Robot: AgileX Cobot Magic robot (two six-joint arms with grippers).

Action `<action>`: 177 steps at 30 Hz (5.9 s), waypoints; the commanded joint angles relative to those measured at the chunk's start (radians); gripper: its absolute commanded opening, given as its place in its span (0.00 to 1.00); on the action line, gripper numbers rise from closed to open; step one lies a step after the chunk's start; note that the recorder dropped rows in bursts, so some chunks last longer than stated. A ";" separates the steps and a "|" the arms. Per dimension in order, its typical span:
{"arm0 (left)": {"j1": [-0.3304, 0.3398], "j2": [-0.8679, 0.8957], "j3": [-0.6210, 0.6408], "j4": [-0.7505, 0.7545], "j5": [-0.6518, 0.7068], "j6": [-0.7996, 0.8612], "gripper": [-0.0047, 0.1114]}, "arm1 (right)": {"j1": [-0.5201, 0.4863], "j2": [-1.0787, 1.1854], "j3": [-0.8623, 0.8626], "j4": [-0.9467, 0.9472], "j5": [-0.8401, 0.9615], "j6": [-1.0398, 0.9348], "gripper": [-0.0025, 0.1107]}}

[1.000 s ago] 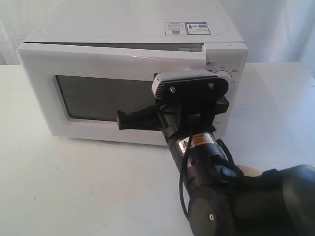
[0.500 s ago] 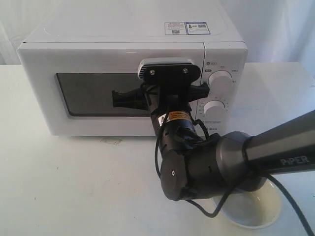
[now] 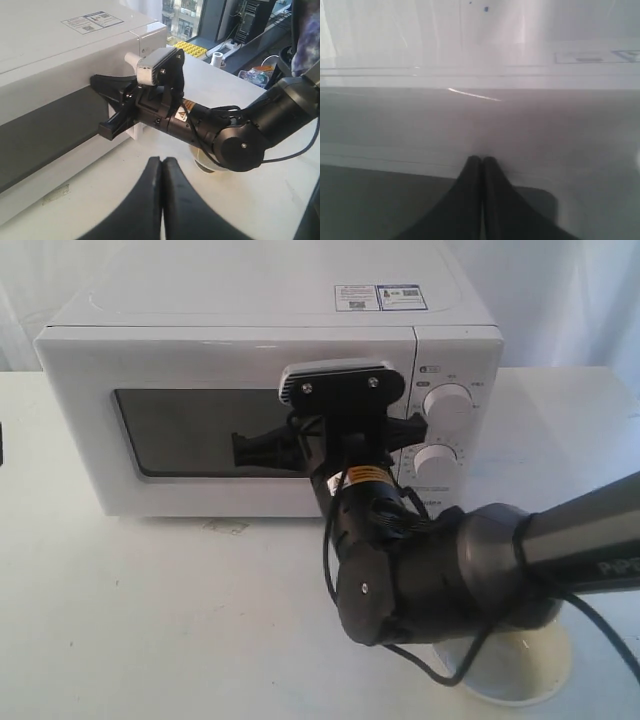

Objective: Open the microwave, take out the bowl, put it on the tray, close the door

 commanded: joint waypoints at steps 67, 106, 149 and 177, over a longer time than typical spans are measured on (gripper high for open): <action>0.346 -0.531 0.629 0.572 -0.446 -0.544 0.04 | 0.225 -0.558 0.490 0.411 -0.036 -0.213 0.02; 0.347 -0.531 0.770 0.703 -0.386 -0.534 0.04 | 0.225 -0.558 0.490 0.411 -0.036 -0.206 0.02; 0.346 -0.531 0.770 0.703 -0.386 -0.532 0.04 | -0.555 -1.726 0.847 0.335 0.921 -0.421 0.02; 0.346 -0.531 0.770 0.703 -0.388 -0.532 0.04 | -0.624 -1.863 0.870 -0.869 1.285 0.501 0.02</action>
